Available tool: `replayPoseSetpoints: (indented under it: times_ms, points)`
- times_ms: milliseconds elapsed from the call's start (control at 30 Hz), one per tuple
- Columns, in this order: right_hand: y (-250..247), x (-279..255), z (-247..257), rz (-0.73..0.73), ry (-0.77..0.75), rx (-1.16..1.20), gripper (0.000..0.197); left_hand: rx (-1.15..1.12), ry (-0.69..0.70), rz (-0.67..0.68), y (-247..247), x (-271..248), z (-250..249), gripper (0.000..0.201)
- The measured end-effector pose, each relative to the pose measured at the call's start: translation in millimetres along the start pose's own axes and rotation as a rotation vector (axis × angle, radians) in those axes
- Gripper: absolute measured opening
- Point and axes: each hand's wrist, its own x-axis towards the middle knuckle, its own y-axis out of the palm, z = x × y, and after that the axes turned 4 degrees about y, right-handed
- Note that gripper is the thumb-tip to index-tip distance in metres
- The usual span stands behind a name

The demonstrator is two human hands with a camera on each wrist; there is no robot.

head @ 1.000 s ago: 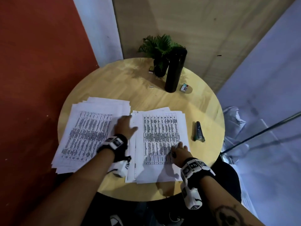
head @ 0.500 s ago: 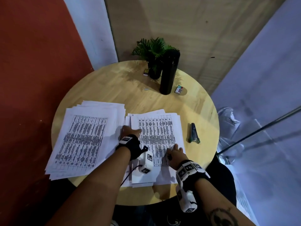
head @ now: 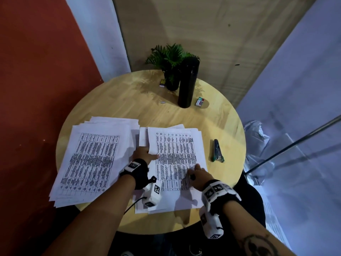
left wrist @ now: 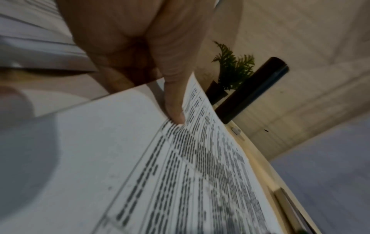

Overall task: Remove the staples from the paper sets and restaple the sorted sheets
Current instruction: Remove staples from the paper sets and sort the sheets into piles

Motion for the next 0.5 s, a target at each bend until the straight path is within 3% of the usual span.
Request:
replayPoseSetpoints:
  times_ms: [100, 200, 300, 367, 433, 500]
  points:
    - [-31, -6, -10, -0.158, 0.045, 0.208, 0.056, -0.140, 0.186, -0.123, -2, -15, -3, 0.025]
    - [-76, -20, -9, -0.484, 0.027, 0.315, 0.059, -0.232, 0.291, -0.223, -9, -30, -12, 0.030]
    - [-120, -36, 12, -0.721, -0.144, 0.298, 0.063, -0.294, 0.382, -0.317, -19, -48, -26, 0.030]
    - [-141, -47, 28, -0.781, -0.308, 0.257, 0.065, -0.362, 0.453, -0.362, -27, -60, -35, 0.025]
    - [-155, -57, 44, -0.783, -0.395, 0.215, 0.053, -0.438, 0.507, -0.377, -36, -72, -45, 0.024]
    - [-167, -73, 57, -0.817, -0.377, 0.153, 0.027, -0.532, 0.539, -0.346, -45, -83, -52, 0.021]
